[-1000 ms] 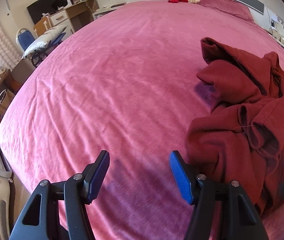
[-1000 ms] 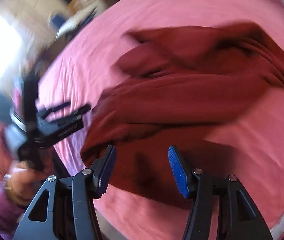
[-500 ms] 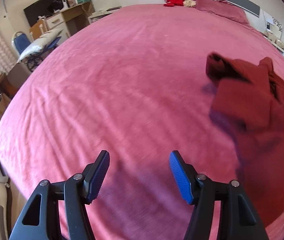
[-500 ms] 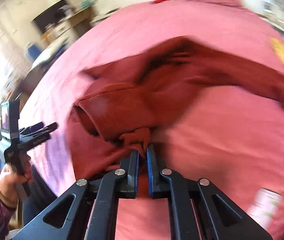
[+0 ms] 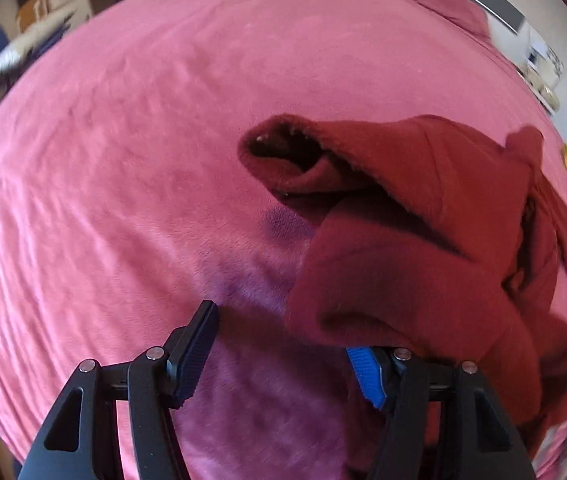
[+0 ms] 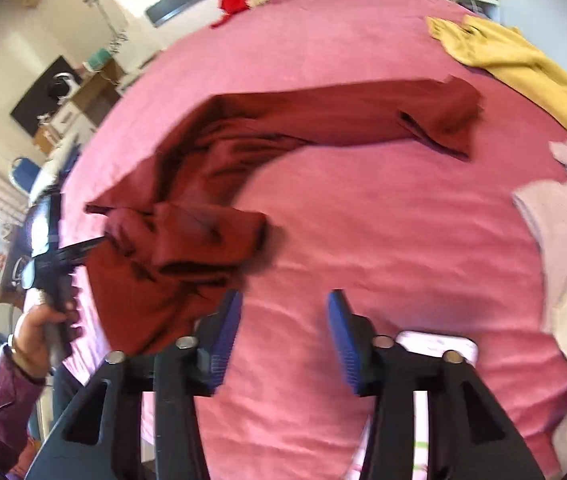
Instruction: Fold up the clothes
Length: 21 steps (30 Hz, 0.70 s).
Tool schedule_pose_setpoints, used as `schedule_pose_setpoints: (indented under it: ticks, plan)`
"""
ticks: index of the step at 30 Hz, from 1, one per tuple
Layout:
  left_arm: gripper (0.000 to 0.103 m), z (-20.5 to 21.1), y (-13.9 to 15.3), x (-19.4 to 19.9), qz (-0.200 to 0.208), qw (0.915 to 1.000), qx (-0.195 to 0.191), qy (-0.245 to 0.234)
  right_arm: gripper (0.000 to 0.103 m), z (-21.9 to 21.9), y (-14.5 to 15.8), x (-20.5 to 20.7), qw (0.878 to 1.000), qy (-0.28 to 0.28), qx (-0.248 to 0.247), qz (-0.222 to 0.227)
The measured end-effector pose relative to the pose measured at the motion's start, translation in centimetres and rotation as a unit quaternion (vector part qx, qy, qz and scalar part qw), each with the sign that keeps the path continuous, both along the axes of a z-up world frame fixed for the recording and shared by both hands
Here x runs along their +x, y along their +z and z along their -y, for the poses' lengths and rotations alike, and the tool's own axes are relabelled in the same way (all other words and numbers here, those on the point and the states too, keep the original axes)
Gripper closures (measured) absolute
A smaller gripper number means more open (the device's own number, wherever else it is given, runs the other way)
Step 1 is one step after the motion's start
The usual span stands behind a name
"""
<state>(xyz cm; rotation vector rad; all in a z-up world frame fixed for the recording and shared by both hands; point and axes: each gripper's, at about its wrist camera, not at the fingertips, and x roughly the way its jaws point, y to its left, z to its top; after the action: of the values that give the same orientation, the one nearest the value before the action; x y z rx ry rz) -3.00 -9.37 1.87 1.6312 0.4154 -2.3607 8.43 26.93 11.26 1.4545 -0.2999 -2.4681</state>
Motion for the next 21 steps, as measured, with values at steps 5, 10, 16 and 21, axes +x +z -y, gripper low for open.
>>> schedule_pose_setpoints:
  ticks: [5,10,16,21]
  plan:
    - [0.098,0.5,1.1,-0.8,-0.034,0.9979,0.036,-0.042,0.060,4.6,-0.8,-3.3,0.999,0.036,0.017,-0.031]
    - [0.098,6.1,6.3,-2.4,-0.101,0.9938,0.046,-0.009,0.059,7.0,0.2,-7.6,0.997,0.059,-0.027,-0.029]
    - [0.097,9.3,7.9,-2.3,-0.095,0.9949,-0.001,-0.033,0.059,14.0,-0.9,-15.4,0.977,0.134,-0.159,0.043]
    - [0.098,13.1,5.1,-1.6,-0.073,0.9961,0.047,0.014,0.058,20.0,-4.9,-22.5,0.966,0.130,-0.179,0.132]
